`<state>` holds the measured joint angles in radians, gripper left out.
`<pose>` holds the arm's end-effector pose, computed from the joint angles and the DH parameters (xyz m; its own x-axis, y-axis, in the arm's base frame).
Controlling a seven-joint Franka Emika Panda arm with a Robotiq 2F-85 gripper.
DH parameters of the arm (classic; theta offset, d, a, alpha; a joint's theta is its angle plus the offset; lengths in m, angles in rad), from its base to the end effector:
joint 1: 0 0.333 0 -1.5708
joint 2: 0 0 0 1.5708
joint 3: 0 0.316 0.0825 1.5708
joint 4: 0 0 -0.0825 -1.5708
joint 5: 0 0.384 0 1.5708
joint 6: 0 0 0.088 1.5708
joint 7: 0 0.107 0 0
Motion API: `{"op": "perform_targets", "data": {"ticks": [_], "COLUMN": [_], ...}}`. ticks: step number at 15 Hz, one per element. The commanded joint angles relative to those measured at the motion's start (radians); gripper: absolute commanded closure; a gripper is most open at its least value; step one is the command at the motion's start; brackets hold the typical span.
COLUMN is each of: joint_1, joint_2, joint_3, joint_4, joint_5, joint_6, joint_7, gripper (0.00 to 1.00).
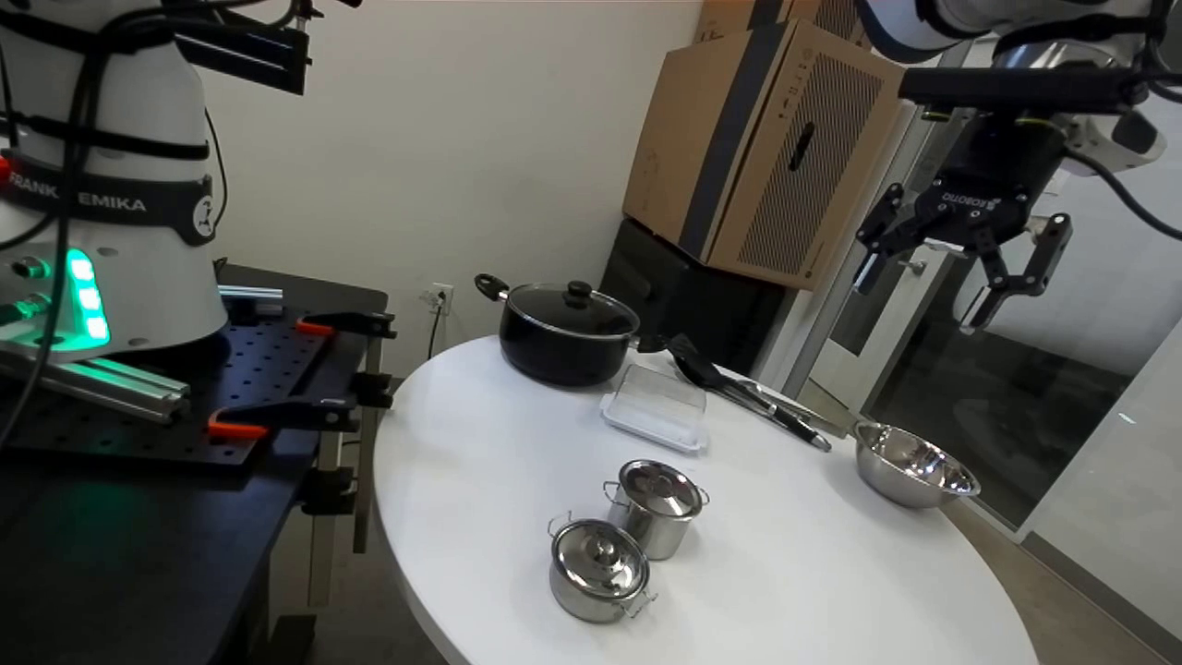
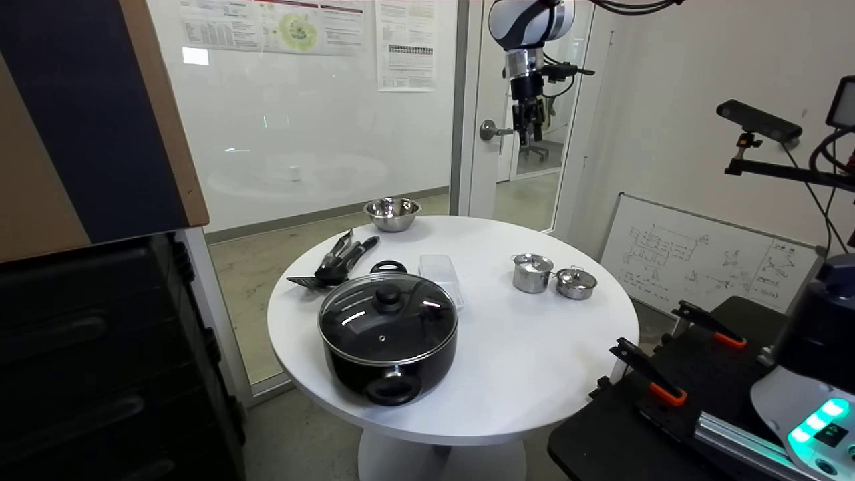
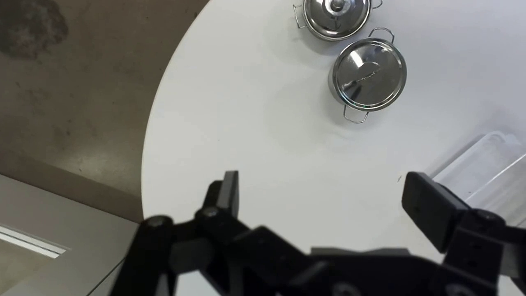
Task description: Take the lid off the silver pot
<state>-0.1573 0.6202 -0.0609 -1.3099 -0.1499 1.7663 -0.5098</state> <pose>0.6914 -0.1573 0.3665 0.9200 0.3179 -0.2294 0.3417 -0.9371 0.0719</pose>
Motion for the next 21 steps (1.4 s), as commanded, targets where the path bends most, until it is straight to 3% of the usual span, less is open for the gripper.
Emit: {"op": "perform_targets", "data": {"ticks": [1, 6, 12, 17, 19, 21], "joint_1": [-0.024, -0.034, -0.018, 0.025, 0.033, 0.019], "joint_2": [-0.126, -0.228, -0.274, -0.221, -0.212, -0.203], "joint_3": [0.035, 0.030, 0.019, 0.007, 0.006, 0.017], "joint_4": [-0.225, -0.462, -0.743, -0.846, -0.854, -0.835], "joint_5": [0.044, 0.118, 0.208, 0.191, 0.187, 0.187], "joint_6": [0.096, 0.239, 0.561, 0.800, 0.806, 0.776], "joint_7": [0.005, 0.053, 0.207, 0.376, 0.418, 0.378], "gripper": [0.00, 0.00, 0.00, 0.00, 0.00, 0.00]}}
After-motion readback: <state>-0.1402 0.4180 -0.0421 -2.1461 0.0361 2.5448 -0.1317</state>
